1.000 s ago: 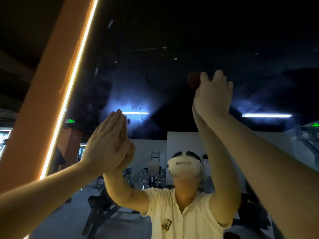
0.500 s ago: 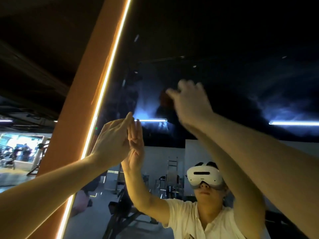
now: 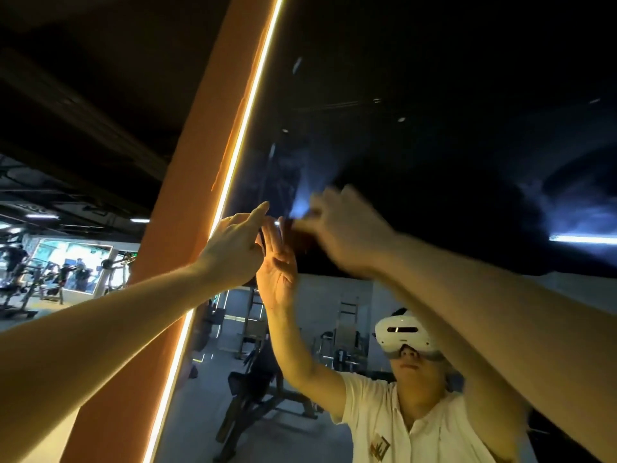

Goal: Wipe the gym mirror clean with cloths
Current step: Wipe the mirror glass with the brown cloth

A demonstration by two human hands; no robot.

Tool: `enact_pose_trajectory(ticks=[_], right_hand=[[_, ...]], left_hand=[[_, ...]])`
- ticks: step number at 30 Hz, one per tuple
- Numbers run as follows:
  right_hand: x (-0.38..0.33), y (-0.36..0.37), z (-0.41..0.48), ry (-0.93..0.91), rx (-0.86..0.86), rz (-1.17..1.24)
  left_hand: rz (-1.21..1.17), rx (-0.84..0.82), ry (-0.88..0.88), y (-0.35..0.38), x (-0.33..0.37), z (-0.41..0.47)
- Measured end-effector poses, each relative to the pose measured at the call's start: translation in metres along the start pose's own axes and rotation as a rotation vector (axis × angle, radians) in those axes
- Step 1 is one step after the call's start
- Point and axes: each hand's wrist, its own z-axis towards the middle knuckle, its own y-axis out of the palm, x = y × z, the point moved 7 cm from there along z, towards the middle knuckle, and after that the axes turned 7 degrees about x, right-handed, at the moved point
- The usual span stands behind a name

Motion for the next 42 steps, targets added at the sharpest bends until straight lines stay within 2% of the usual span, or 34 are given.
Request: enact_pose_trajectory(ticks=[3, 5, 7, 11, 14, 17, 18, 19, 21, 22, 23, 25, 27, 30, 34, 36, 38, 39, 40, 42], right_hand=[[0.054, 0.004, 0.039, 0.454, 0.003, -0.148], [0.035, 0.003, 0.042, 0.548, 0.043, -0.112], [-0.019, 0.0, 0.025, 0.471, 0.065, -0.024], [-0.134, 0.0, -0.052, 0.333, -0.066, 0.192], [-0.219, -0.013, -0.129, -0.007, -0.241, 0.325], [-0.236, -0.034, -0.169, -0.329, -0.311, 0.381], [-0.222, -0.036, -0.162, -0.328, -0.274, 0.383], [-0.195, -0.037, -0.146, -0.237, -0.179, 0.37], [-0.118, -0.028, -0.113, 0.11, -0.036, 0.209], [-0.083, -0.025, -0.102, 0.274, -0.025, 0.101], [-0.062, -0.022, -0.097, 0.402, -0.01, 0.016], [-0.068, -0.021, -0.093, 0.559, 0.024, -0.028], [-0.122, -0.02, -0.101, 0.564, 0.029, 0.051], [-0.225, -0.015, -0.136, 0.411, -0.127, 0.19], [-0.337, -0.033, -0.221, 0.057, -0.294, 0.319], [-0.366, -0.044, -0.263, -0.151, -0.394, 0.396], [-0.347, -0.048, -0.282, -0.224, -0.429, 0.412], [-0.323, -0.048, -0.277, -0.193, -0.404, 0.387], [-0.289, -0.045, -0.265, -0.117, -0.373, 0.341], [-0.205, -0.048, -0.234, 0.208, -0.203, 0.257]], left_hand=[[0.009, -0.06, -0.04, 0.0, -0.005, -0.017], [-0.011, -0.004, -0.059, -0.006, -0.009, -0.028], [-0.056, 0.054, -0.1, -0.009, -0.019, -0.038], [-0.15, 0.053, -0.192, -0.002, -0.024, -0.068], [-0.19, -0.026, -0.201, 0.005, -0.01, -0.099], [-0.193, -0.193, -0.214, 0.01, 0.004, -0.125], [-0.196, -0.243, -0.215, 0.012, 0.006, -0.131], [-0.208, -0.292, -0.217, 0.015, 0.007, -0.138], [-0.235, -0.321, -0.245, 0.017, 0.005, -0.147], [-0.238, -0.305, -0.272, 0.016, 0.0, -0.151], [-0.24, -0.292, -0.303, 0.015, -0.005, -0.154], [-0.274, -0.276, -0.332, 0.013, -0.013, -0.16], [-0.329, -0.244, -0.344, 0.013, -0.02, -0.169], [-0.385, -0.235, -0.349, 0.02, -0.026, -0.193], [-0.279, -0.316, -0.22, 0.037, -0.019, -0.242], [-0.164, -0.363, -0.075, 0.046, -0.012, -0.267], [-0.113, -0.355, 0.05, 0.049, -0.005, -0.283], [-0.095, -0.336, 0.098, 0.052, -0.004, -0.287], [-0.081, -0.309, 0.133, 0.055, -0.005, -0.289], [-0.057, -0.271, 0.173, 0.06, -0.006, -0.293]])
